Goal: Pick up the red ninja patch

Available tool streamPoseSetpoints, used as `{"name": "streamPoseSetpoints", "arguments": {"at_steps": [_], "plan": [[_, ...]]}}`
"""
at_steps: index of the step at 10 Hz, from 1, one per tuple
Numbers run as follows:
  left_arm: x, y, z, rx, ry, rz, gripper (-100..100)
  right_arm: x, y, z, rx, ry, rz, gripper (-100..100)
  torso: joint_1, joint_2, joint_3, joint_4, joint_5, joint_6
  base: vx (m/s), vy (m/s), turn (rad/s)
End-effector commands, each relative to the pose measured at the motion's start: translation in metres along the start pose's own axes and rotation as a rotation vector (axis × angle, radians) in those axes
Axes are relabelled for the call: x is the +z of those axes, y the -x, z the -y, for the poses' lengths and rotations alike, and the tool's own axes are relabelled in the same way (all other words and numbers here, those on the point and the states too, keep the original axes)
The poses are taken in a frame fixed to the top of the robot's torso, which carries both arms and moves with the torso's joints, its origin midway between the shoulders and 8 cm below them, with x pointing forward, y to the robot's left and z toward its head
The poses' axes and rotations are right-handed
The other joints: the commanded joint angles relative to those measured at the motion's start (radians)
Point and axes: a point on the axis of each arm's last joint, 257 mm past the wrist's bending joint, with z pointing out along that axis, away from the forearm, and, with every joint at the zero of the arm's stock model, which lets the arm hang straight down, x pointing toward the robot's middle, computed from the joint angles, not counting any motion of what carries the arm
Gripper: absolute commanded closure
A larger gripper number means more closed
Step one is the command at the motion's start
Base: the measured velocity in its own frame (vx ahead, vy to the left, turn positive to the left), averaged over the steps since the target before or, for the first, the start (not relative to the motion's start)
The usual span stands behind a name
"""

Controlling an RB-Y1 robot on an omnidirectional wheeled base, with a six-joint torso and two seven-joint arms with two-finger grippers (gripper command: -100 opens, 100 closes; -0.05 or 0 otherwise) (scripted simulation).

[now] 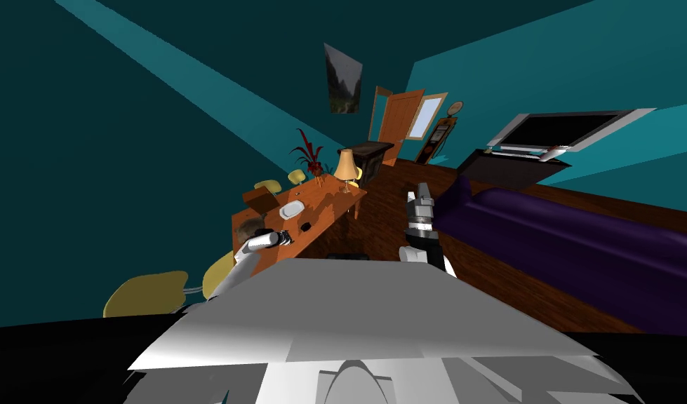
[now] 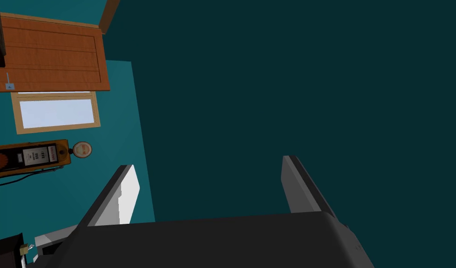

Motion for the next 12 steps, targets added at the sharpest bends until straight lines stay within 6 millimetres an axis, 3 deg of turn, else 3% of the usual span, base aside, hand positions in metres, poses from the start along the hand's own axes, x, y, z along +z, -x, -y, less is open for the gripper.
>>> {"name": "streamPoseSetpoints", "arguments": {"at_steps": [1,12], "plan": [[0.001,0.008,-0.003,-0.031,0.047,0.025,-100,0.000,0.000,0.000,0.000,0.000,0.000,0,0.000,0.000,0.000,0.000,0.000,0.000,0.060,-0.035,-0.081],[-0.014,0.043,-0.016,-0.174,0.285,0.146,-100,0.000,0.000,0.000,0.000,0.000,0.000,0,-0.001,0.000,0.000,0.000,0.000,0.000,0.054,-0.041,-0.067]]}}
